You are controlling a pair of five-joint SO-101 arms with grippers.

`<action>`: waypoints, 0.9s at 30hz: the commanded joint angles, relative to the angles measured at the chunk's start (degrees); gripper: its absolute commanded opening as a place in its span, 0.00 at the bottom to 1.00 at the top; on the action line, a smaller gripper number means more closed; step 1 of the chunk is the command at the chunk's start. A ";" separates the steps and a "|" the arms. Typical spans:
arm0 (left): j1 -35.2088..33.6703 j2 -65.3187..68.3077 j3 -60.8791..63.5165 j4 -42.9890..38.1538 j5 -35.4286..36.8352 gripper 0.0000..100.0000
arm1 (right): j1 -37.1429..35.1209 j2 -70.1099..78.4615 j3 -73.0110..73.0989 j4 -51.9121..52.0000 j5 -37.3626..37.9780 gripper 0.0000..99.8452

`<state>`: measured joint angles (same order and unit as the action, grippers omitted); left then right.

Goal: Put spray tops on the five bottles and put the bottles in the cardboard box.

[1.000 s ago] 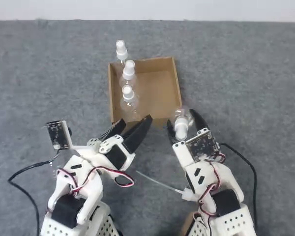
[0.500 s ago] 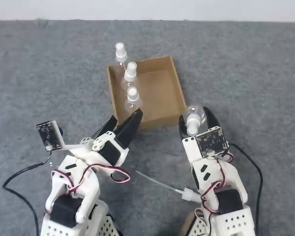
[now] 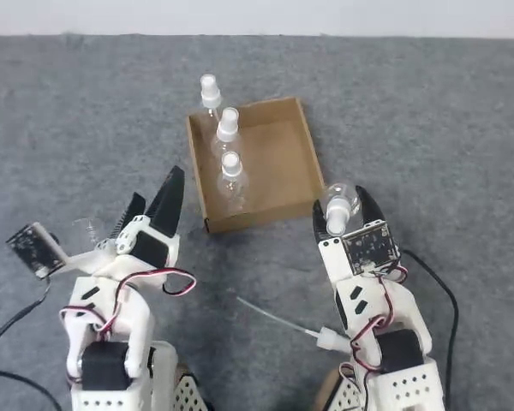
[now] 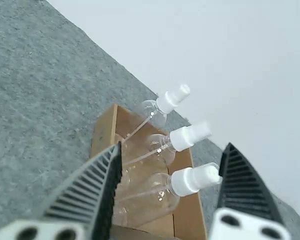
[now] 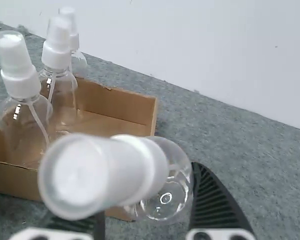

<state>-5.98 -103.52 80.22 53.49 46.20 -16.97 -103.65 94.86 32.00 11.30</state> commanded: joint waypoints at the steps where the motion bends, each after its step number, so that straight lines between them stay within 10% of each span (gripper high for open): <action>1: -0.88 -1.23 -3.82 -1.93 0.53 0.29 | 1.10 -0.31 -0.70 0.13 -0.35 0.06; 27: -9.05 -1.23 9.19 -21.45 0.26 0.29 | 4.44 0.13 -12.92 9.80 -0.26 0.06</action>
<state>-14.95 -103.52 89.89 34.24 46.29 -13.36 -103.03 88.62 39.47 11.38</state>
